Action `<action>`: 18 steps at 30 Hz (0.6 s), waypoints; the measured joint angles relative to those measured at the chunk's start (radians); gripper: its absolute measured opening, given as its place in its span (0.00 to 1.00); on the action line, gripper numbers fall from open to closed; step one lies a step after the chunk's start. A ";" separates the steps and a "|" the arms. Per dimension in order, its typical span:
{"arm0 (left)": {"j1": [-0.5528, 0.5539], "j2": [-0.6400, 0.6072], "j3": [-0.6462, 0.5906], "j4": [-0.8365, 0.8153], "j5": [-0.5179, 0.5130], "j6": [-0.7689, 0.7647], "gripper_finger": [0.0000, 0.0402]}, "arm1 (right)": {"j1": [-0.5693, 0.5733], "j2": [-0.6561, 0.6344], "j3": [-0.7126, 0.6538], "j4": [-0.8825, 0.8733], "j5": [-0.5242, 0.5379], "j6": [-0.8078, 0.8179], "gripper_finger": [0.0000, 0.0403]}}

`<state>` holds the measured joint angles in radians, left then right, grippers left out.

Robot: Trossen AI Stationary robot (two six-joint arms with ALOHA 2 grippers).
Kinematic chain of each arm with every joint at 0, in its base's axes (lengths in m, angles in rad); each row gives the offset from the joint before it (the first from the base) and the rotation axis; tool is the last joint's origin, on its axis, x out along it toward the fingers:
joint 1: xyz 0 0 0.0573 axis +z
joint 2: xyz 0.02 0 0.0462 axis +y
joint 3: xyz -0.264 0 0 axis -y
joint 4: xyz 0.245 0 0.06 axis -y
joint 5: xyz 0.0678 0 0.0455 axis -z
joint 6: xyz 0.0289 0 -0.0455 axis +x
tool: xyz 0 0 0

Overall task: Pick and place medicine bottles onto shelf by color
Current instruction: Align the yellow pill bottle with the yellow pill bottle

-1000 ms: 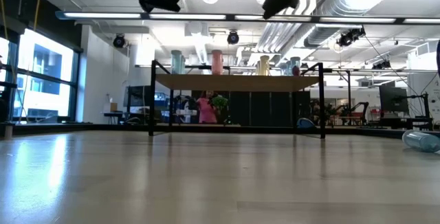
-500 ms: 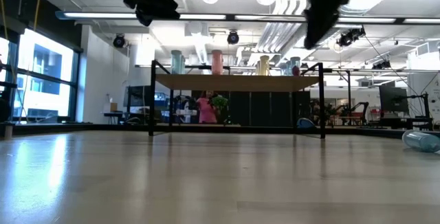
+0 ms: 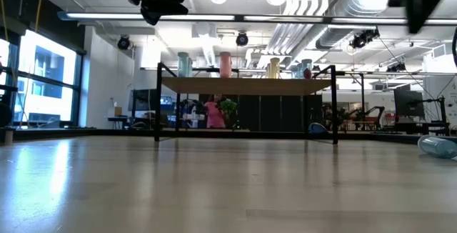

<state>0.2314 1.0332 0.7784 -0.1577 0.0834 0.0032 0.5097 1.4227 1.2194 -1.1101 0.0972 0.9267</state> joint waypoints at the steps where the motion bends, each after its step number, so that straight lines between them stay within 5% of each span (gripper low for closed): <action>1: -0.001 0.000 0.000 0.000 -0.001 -0.002 0.43 | 0.023 0.000 0.000 0.000 -0.004 0.026 0.43; 18: -0.005 0.000 0.000 -0.002 -0.001 -0.081 0.43 | 0.372 0.000 0.000 0.000 -0.059 0.469 0.43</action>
<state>0.2260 1.0336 0.7784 -0.1600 0.0826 -0.0774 0.8818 1.4231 1.2194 -1.1103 0.0387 1.3954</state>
